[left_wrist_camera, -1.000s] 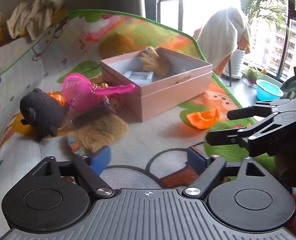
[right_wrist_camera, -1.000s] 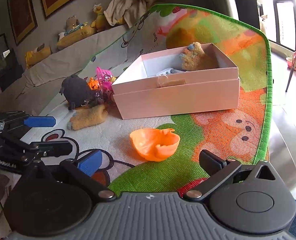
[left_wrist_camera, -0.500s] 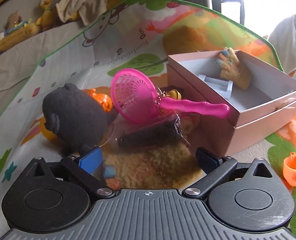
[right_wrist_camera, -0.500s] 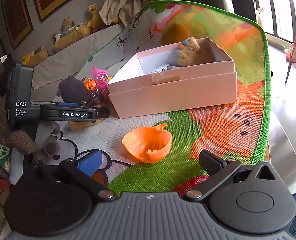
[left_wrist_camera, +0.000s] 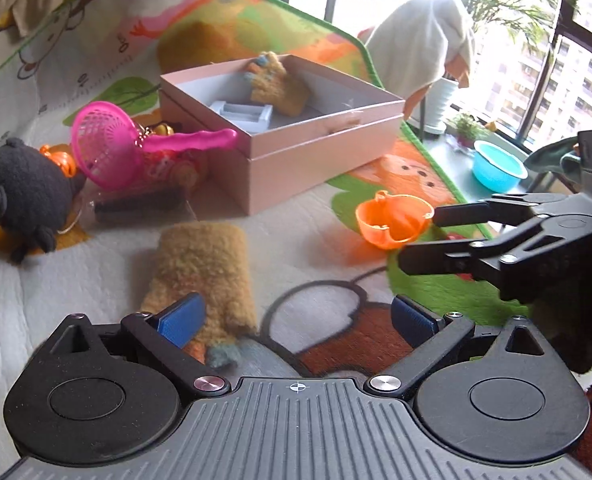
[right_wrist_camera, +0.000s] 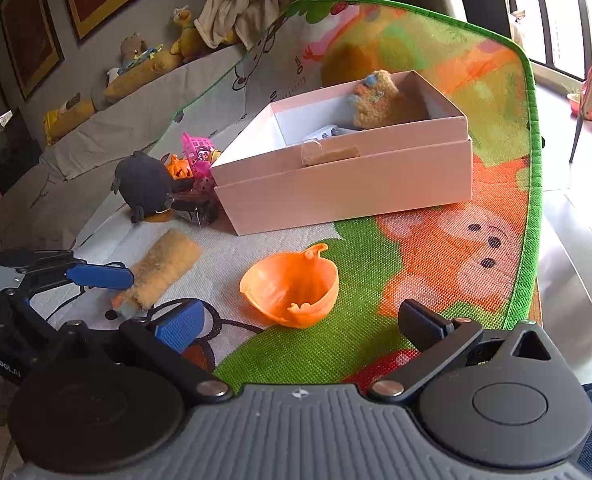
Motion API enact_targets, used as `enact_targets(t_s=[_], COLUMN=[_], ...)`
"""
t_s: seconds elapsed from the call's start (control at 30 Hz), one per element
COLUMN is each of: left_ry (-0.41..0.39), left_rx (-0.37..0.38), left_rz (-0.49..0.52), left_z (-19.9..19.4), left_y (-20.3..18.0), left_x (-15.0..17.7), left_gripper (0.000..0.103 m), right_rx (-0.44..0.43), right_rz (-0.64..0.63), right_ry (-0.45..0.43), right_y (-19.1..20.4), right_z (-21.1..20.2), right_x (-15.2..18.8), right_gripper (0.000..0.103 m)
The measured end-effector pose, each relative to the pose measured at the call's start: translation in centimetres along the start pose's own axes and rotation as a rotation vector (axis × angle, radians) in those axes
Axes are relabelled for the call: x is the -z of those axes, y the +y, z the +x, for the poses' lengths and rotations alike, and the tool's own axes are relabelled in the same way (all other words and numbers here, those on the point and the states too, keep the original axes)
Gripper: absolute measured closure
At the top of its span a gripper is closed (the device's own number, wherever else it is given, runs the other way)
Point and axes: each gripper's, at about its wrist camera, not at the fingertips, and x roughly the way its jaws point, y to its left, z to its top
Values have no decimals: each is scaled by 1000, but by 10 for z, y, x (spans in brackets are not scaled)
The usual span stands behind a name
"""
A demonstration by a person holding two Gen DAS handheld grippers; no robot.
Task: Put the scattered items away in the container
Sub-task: 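Move the left tool to the second tan mitten beside the black plush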
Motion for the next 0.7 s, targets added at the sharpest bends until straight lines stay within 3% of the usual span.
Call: enact_targets(t_s=[0.13,0.3,0.4,0.6,0.7], left_ry=[-44,-54,-20,-48,-61], left_rx=[-144,-244,-244,-236,-203], left_rz=[-20,-63,-87,-123,-94], left_z=[-2,6,9,4,4], left_y=[1,19,24,18,6], left_x=[1,-5,0,10,11], left_gripper=[1,2,19,20,29], right_rx=[7,-3,-22,-27,12], right_rz=[-16,-33,-21,-16,-63], right_ry=[11,22,22,22,36], right_y=[2,1,-2,-3,7], right_z=[2,3,2,1,4], right_x=[0,-1,-1,-1,0], right_gripper=[0,0,0,0,0])
